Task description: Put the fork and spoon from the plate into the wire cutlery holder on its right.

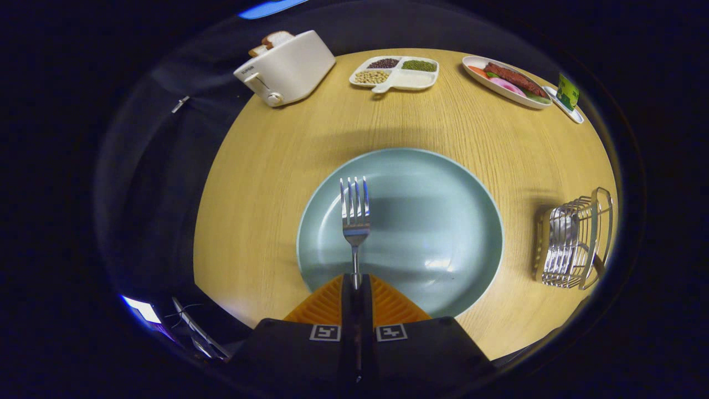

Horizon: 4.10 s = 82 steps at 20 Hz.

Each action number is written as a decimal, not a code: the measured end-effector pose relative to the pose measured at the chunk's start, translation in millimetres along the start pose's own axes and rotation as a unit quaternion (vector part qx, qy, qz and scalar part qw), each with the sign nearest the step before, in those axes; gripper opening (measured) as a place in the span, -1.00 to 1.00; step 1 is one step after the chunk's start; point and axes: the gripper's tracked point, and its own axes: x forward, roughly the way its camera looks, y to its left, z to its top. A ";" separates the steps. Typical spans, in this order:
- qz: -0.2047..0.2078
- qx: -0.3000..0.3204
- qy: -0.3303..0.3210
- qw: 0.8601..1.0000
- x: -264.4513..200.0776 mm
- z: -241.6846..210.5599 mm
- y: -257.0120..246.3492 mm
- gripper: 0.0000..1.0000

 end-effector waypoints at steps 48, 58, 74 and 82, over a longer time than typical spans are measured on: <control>-0.162 -0.214 0.274 0.923 -176.1 12.9 -238.6 0.44; -0.119 -0.098 -0.103 0.983 -212.1 75.4 -182.5 0.97; -0.158 -0.143 -0.519 0.828 -397.1 136.1 -175.5 0.96; -0.161 -0.176 -0.510 0.827 -393.5 135.8 -203.8 0.97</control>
